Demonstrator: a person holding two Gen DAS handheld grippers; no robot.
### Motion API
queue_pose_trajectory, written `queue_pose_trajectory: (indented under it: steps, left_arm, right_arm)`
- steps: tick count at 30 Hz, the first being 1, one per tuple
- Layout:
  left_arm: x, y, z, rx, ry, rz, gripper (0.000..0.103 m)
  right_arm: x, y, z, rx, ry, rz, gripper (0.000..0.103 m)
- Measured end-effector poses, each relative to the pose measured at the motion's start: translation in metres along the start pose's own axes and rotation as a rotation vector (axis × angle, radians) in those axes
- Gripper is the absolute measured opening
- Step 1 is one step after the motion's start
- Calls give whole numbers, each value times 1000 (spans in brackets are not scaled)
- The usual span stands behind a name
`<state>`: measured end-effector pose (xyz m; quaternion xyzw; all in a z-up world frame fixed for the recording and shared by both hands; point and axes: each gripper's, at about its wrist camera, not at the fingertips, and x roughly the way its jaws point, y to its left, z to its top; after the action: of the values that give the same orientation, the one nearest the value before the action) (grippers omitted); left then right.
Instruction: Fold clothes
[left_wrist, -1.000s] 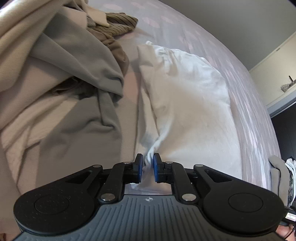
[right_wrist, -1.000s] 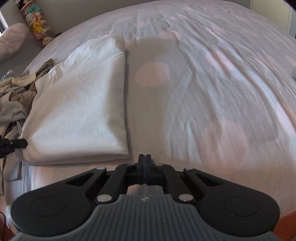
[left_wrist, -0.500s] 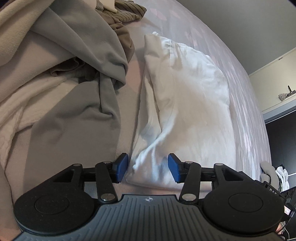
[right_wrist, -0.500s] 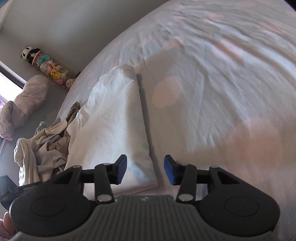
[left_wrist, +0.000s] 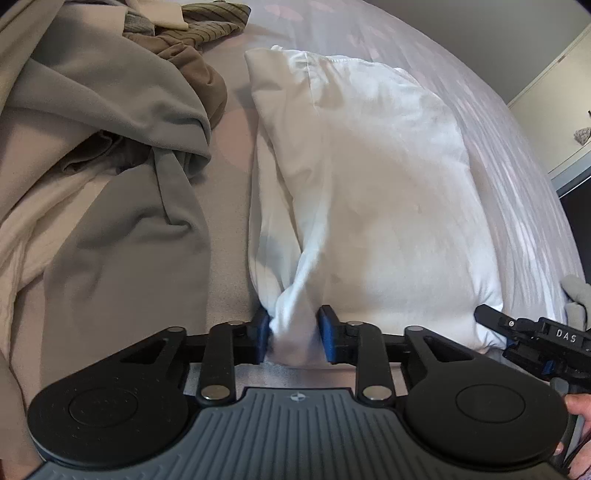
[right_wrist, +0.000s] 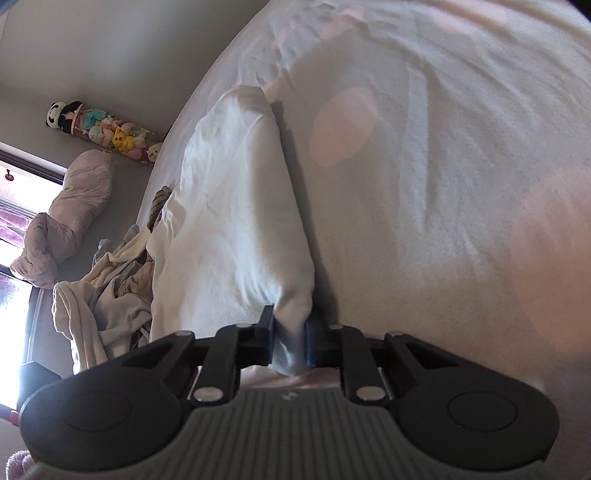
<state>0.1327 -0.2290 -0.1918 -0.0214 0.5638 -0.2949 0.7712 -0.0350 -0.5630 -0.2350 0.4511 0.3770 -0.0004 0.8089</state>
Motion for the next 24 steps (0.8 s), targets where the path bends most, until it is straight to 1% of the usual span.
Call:
queue_pose_trajectory:
  steps: [2, 6, 8, 10, 13, 17, 21, 24]
  left_arm:
    - [-2, 1, 0, -6, -7, -11, 15]
    - [-12, -3, 0, 19, -12, -18, 11]
    - [-21, -6, -1, 10, -24, -28, 10]
    - [-31, -10, -6, 20, -21, -39, 10]
    - [-45, -16, -14, 31, -13, -55, 10]
    - [-58, -23, -28, 49, 16, -68, 10]
    - [-65, -33, -40, 85, 54, -57, 10]
    - [-65, -38, -48, 114, 83, -38, 10]
  right_arm:
    - [-3, 8, -1, -35, -10, -19, 14]
    - [-14, 28, -2, -107, -30, -61, 10]
    - [-22, 43, 3, -144, -14, -90, 9]
    - [-32, 57, 7, -178, 6, -106, 8]
    - [-47, 73, 9, -219, 38, -152, 8]
    - [-70, 67, -3, -179, 69, -172, 8]
    - [-91, 51, -21, -145, 81, -177, 8]
    - [-99, 45, -34, -160, 81, -199, 8]
